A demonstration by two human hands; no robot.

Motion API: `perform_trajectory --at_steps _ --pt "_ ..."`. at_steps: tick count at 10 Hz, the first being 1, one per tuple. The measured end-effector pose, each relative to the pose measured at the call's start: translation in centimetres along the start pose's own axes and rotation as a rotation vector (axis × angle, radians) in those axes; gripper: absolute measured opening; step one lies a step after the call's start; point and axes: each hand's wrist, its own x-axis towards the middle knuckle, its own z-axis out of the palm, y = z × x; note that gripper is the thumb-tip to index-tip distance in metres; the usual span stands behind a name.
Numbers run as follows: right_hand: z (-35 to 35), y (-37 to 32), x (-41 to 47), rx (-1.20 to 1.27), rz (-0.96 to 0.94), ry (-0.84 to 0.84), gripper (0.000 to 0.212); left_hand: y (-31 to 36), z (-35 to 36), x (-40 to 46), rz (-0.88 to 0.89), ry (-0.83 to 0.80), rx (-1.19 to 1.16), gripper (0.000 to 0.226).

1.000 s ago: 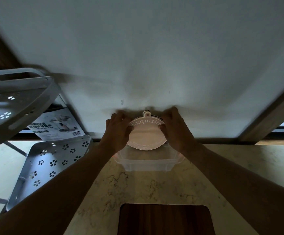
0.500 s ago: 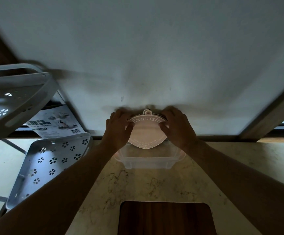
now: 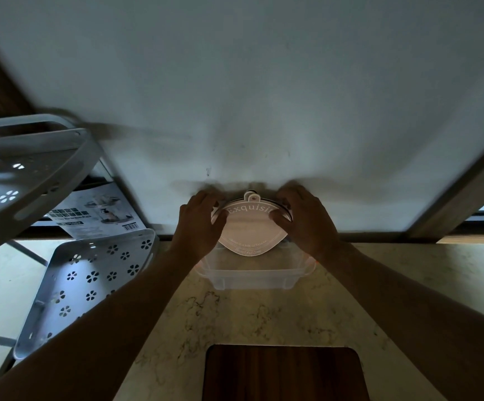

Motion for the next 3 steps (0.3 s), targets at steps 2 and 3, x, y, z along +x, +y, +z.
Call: perform_trajectory --at_steps 2,3 --pt "-0.48 0.01 -0.51 0.012 -0.016 0.014 0.047 0.11 -0.51 -0.21 0.053 0.018 -0.020 0.035" --pt "-0.68 -0.36 -0.60 0.017 0.004 -0.010 0.055 0.61 -0.72 -0.08 0.061 0.002 -0.010 0.041"
